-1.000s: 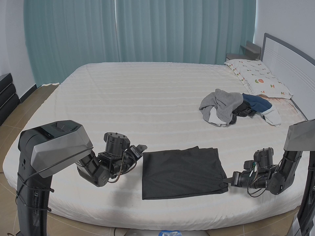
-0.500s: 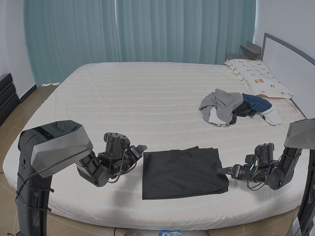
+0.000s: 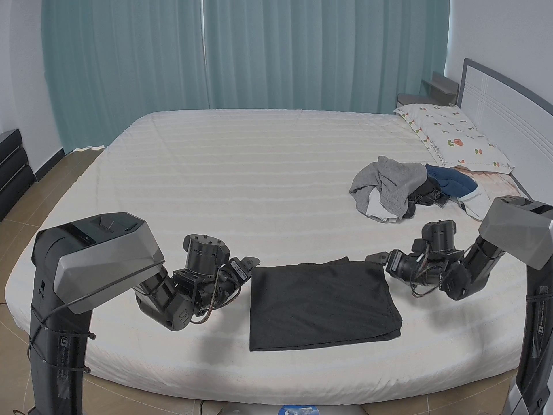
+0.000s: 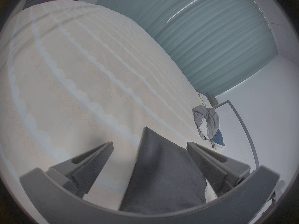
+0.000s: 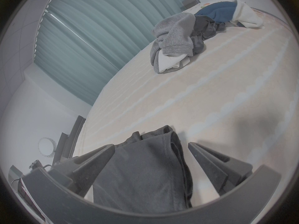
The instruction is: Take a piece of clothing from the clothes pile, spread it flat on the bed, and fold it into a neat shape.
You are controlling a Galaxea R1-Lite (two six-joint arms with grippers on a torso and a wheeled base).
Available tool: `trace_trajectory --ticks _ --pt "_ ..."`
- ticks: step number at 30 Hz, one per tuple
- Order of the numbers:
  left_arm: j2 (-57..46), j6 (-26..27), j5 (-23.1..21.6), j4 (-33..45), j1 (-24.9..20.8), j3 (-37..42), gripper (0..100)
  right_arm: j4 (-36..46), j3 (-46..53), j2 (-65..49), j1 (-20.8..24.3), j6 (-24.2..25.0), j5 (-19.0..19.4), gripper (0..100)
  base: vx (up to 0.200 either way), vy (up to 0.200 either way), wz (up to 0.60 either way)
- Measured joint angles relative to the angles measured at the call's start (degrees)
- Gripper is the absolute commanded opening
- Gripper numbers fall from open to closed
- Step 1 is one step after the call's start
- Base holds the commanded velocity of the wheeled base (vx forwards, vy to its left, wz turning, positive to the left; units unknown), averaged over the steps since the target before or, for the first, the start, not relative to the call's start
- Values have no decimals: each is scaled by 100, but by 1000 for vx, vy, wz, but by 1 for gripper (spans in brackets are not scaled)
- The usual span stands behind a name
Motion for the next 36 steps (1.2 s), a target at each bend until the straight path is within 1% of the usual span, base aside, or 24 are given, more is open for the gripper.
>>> trace_trajectory --ticks 4,9,10,13,18,28,36 --pt "-2 -26 2 4 20 -17 100 122 -461 268 116 50 -87 100 0 0 0" --pt "0 -52 4 12 16 -20 100 123 -720 491 146 72 -110 100 0 0 0" --pt "0 -55 4 12 16 -20 100 122 -767 522 143 80 -110 0 0 0 0" --pt "0 -61 4 12 16 -20 100 100 -913 634 126 160 -132 0 0 0 0" --pt "0 -66 11 12 16 -20 100 43 -1009 742 74 294 -312 0 0 0 0" --pt "0 -72 13 12 16 -22 100 44 -1103 808 -83 312 -341 0 0 0 0" --pt "22 -55 24 -18 16 -72 100 22 -1197 918 -172 424 -339 0 0 0 0"
